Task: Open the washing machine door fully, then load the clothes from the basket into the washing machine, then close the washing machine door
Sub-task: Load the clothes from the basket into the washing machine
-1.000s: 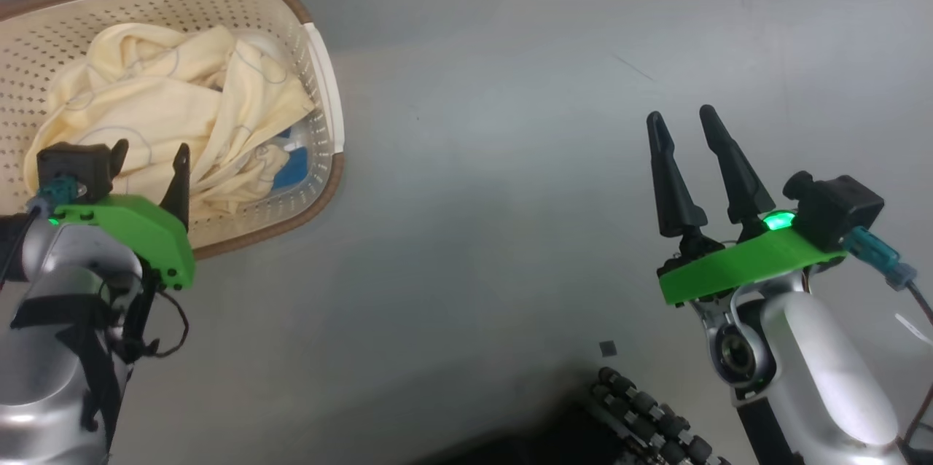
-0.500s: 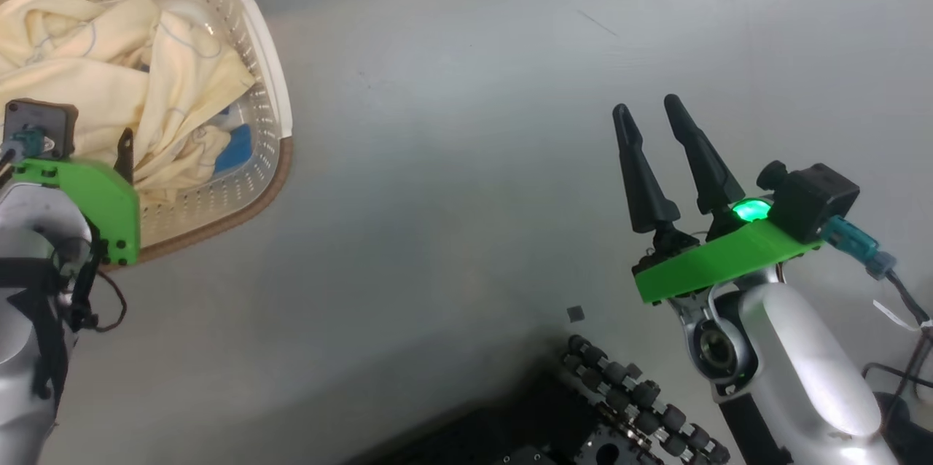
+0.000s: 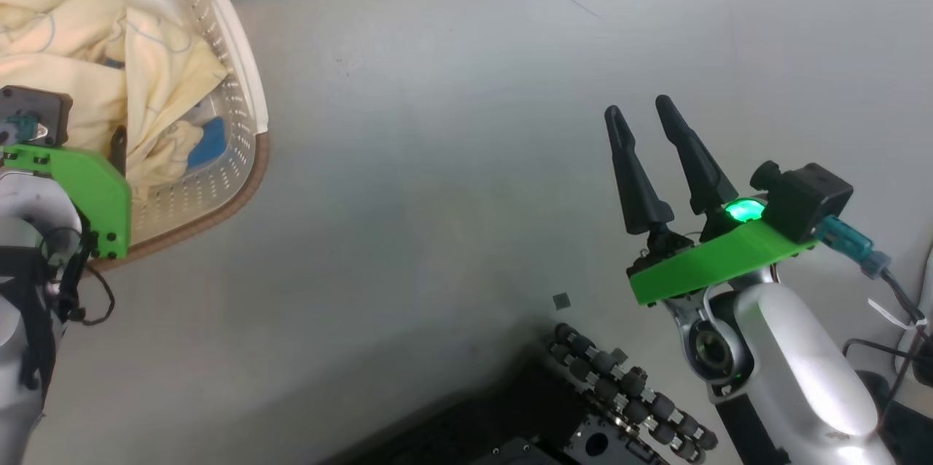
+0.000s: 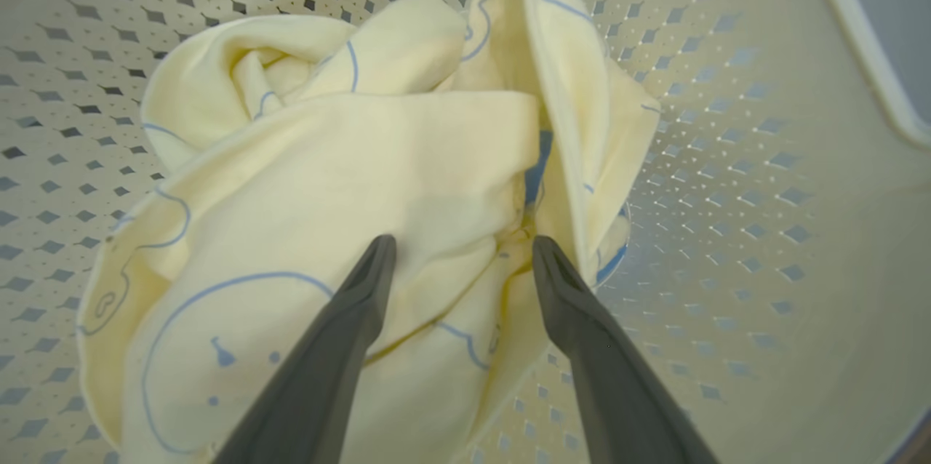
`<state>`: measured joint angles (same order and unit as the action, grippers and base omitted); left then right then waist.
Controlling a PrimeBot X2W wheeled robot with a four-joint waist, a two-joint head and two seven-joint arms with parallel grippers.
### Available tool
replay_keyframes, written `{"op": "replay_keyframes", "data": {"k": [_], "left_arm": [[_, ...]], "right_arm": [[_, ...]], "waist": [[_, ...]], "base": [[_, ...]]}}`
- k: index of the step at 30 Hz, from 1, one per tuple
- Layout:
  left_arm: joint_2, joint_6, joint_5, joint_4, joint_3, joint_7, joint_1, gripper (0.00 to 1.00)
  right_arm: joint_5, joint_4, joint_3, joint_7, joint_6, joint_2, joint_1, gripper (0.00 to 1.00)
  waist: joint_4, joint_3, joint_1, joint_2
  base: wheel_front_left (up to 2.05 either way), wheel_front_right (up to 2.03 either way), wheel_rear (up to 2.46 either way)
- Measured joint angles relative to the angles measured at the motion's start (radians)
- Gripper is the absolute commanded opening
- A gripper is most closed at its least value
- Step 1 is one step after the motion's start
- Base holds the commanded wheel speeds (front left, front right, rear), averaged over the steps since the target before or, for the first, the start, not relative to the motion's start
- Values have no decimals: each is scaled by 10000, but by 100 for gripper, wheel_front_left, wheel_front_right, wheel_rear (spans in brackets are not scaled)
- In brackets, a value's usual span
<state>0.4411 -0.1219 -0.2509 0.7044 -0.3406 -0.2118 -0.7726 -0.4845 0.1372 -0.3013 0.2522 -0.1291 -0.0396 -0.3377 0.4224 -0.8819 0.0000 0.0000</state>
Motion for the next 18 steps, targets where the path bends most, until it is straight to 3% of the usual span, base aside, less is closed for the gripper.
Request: {"op": "replay_keyframes", "data": {"k": [18], "left_arm": [[516, -17, 221, 512, -798, -238, -905, 100]], "right_arm": [[-84, -150, -209, 0, 0, 2, -299, 100]], "waist": [[292, -761, 0, 0]], "base": [[0, 0, 0]]}}
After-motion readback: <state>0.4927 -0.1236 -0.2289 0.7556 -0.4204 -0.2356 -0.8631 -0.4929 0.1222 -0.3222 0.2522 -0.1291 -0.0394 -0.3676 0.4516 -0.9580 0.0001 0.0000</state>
